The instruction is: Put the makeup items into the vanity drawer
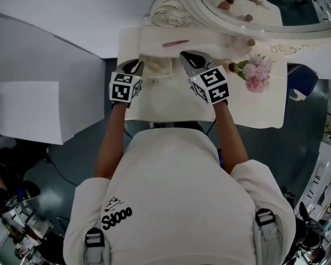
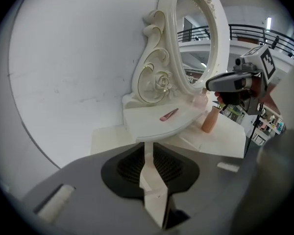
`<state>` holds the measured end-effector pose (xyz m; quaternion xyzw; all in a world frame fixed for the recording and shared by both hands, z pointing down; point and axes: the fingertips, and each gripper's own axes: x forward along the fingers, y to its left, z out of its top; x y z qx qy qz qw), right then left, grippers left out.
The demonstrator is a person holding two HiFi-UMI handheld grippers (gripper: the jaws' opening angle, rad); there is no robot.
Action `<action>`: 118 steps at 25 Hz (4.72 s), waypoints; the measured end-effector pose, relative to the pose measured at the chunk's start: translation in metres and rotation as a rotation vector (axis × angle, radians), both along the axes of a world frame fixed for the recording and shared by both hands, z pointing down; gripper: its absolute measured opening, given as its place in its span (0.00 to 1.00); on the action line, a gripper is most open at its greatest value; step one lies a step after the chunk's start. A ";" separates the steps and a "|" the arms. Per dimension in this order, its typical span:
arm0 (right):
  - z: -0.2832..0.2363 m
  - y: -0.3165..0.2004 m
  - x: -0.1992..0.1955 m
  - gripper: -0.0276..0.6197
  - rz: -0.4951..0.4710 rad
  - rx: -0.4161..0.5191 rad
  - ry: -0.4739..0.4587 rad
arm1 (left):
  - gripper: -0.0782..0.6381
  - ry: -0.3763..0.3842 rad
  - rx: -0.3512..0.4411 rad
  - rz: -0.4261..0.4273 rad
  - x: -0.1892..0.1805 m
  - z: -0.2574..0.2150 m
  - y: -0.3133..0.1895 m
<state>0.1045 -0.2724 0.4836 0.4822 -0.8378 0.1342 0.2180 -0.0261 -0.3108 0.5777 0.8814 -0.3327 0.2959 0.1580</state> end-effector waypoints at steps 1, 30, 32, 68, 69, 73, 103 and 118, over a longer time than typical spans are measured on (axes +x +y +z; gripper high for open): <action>0.000 -0.002 0.002 0.05 -0.004 0.001 0.007 | 0.19 0.021 0.010 -0.004 0.000 -0.005 0.000; 0.105 -0.072 -0.001 0.24 -0.525 -0.208 0.513 | 0.13 -0.008 0.073 0.104 0.010 -0.017 0.010; 0.107 -0.068 -0.004 0.15 -0.529 -0.231 0.481 | 0.13 -0.007 0.071 0.100 0.009 -0.016 0.009; 0.135 0.002 -0.106 0.12 -0.558 -0.353 0.436 | 0.13 0.101 0.056 -0.032 -0.063 -0.031 0.061; 0.137 0.002 -0.107 0.12 -0.557 -0.356 0.436 | 0.13 0.102 0.055 -0.041 -0.066 -0.031 0.061; 0.139 0.000 -0.108 0.15 -0.536 -0.358 0.429 | 0.13 0.110 0.055 -0.054 -0.073 -0.031 0.063; -0.084 0.070 0.003 0.05 0.182 0.178 0.226 | 0.13 0.295 0.393 0.196 0.003 -0.186 0.080; -0.207 0.127 0.085 0.05 0.223 0.443 0.211 | 0.13 0.337 0.582 0.272 0.098 -0.289 0.121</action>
